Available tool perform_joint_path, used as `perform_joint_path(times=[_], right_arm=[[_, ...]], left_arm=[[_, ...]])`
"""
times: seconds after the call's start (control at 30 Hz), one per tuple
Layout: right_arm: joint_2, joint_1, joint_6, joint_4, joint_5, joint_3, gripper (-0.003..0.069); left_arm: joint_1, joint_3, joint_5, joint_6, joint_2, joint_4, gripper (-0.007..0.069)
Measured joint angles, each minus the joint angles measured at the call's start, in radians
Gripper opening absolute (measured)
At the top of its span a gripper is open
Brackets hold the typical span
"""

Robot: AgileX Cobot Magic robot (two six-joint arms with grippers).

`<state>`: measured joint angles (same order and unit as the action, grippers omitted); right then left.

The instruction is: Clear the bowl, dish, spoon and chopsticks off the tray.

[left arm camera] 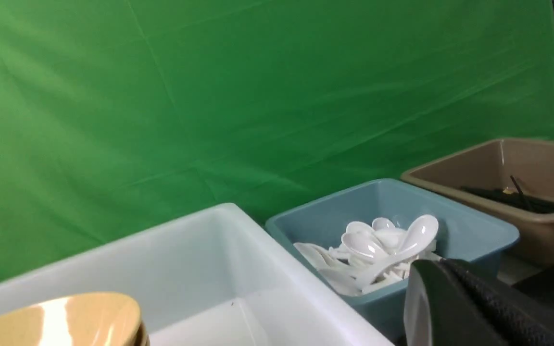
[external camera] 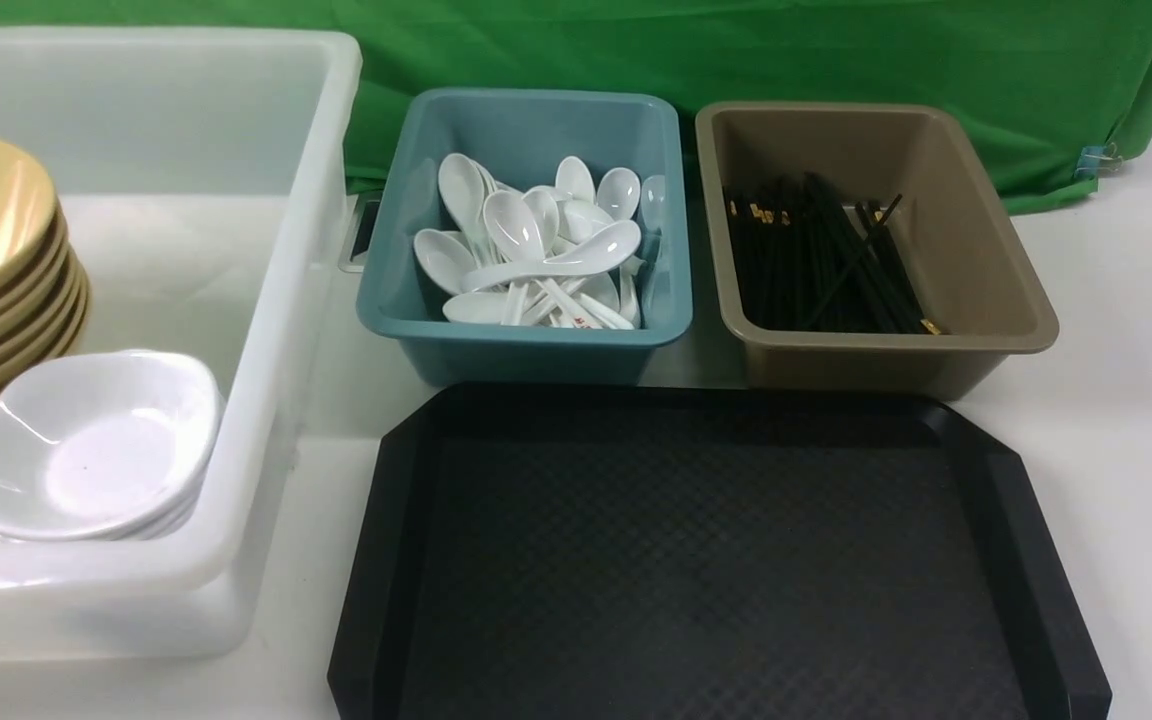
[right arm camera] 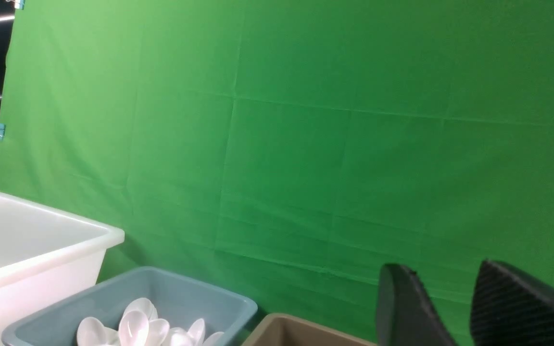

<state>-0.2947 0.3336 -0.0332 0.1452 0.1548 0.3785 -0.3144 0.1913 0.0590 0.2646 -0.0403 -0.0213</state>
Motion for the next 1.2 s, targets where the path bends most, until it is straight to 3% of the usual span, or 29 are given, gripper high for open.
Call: perform_joint_path(times=[0.13,0.3,0.47,1.2], right_arm=[[0.0,0.0,0.0,0.0,0.0,0.0,0.0225],[0.0,0.0,0.0,0.0,0.0,0.0,0.0235],[0.0,0.0,0.0,0.0,-0.004,0.0,0.0237],[0.0,0.0,0.0,0.0,-0.004,0.0,0.0239]], left_arm=[[0.069,-0.023,0.064,-0.049,0.018,0.05,0.0001],[0.245,-0.113,0.144,-0.119,0.038,0.072,0.0001],[0.319,-0.191,0.143,-0.199,0.038,0.075,0.0001],[0.326,-0.198,0.175,-0.21,0.038,0.068,0.0001]])
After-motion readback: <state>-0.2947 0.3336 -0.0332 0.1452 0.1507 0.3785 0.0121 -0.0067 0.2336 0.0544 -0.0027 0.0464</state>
